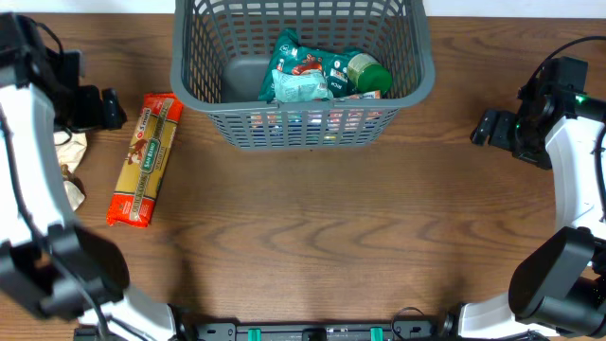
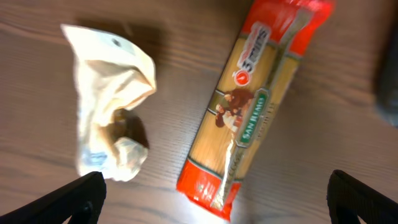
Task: Pack container
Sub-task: 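Move the left gripper back toward the white pouch, then grasp the San Remo spaghetti pack with the left gripper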
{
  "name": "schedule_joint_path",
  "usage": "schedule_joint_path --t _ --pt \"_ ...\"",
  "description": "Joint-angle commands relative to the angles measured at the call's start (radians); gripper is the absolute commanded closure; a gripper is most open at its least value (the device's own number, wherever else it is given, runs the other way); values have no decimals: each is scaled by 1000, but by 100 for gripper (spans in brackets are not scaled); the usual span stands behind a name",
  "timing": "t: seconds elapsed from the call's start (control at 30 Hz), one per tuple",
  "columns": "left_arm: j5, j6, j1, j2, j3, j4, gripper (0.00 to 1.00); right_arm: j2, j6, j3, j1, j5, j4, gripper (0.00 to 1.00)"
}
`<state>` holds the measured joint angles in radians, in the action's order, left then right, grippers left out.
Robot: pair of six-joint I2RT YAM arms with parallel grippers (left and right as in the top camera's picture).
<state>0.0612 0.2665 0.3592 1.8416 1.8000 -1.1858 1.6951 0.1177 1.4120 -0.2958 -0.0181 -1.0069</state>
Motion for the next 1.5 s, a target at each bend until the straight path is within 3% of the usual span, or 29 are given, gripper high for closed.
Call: schedule_joint_path --t 0.0,0.43,1.2,1.47 --pt "29 24 -8 107 -13 -1 1 1 -14 -2 2 0 0 1" --pt "-29 43 -110 343 -14 53 1 1 -14 -2 2 0 0 1" --pt "-72 70 -108 429 -20 129 1 1 -22 -2 2 0 1 1" --pt "-69 81 -108 429 -104 187 1 1 -22 -2 2 0 -2 1"
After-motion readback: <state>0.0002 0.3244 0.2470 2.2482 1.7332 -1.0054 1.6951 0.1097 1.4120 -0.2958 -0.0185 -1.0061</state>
